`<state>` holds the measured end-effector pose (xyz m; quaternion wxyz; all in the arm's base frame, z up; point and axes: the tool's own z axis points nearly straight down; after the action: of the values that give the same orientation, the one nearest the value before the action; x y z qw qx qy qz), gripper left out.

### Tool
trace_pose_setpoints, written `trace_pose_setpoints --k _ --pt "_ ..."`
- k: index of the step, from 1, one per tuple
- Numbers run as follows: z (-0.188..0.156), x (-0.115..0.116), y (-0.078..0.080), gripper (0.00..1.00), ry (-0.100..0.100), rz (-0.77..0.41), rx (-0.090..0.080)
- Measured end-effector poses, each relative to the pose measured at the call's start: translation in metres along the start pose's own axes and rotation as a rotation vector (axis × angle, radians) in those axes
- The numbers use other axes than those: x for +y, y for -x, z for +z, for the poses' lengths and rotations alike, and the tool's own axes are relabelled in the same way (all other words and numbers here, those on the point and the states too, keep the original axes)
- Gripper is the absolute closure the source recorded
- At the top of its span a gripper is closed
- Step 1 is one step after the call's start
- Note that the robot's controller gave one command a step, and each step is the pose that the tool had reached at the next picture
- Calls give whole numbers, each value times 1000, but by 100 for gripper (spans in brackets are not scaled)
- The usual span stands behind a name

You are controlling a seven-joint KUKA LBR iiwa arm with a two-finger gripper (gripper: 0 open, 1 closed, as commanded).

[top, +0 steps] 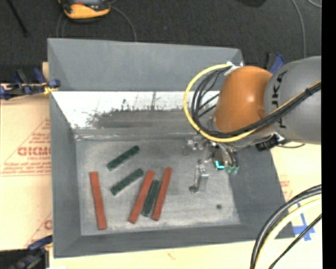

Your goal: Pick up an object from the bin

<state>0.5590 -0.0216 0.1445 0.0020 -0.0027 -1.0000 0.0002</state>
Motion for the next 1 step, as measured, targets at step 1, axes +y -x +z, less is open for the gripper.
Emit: trace_pose_setpoints --k 1 --pt "-4 0 2 0 0 0 -8"
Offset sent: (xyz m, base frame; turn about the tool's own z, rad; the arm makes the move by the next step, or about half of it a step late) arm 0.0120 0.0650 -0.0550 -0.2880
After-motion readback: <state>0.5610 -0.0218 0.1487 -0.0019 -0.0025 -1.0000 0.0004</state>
